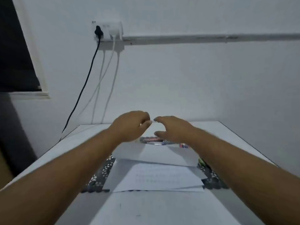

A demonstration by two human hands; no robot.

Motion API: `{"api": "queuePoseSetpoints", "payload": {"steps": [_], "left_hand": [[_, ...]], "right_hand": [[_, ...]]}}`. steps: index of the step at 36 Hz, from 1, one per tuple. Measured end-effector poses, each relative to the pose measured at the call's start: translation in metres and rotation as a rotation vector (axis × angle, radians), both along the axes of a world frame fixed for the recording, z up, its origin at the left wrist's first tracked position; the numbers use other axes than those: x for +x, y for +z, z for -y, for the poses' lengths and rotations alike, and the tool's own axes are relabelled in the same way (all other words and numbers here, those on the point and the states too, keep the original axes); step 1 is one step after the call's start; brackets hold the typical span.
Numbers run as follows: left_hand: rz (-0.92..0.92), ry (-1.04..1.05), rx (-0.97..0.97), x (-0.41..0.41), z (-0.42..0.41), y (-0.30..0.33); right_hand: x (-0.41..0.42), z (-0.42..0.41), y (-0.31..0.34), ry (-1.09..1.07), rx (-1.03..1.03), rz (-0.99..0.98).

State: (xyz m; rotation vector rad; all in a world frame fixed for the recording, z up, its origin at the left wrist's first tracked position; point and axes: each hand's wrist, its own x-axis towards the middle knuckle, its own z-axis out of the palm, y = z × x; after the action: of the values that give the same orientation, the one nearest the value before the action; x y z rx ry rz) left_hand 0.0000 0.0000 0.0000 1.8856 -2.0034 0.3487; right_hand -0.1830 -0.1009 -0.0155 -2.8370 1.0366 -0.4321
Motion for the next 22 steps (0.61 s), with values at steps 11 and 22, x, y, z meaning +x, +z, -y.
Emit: {"api": "queuePoseSetpoints", "payload": {"steps": [11,22], "left_hand": [[0.000,0.034,0.414,-0.007,-0.026,-0.099],[-0.012,0.061,0.236,-0.024,-0.045,-0.120]], "right_hand": [[-0.016,-0.039,-0.093,0.072,0.188,-0.114],[-0.032,-0.035,-0.120,0.194,0.216,-0.105]]}}
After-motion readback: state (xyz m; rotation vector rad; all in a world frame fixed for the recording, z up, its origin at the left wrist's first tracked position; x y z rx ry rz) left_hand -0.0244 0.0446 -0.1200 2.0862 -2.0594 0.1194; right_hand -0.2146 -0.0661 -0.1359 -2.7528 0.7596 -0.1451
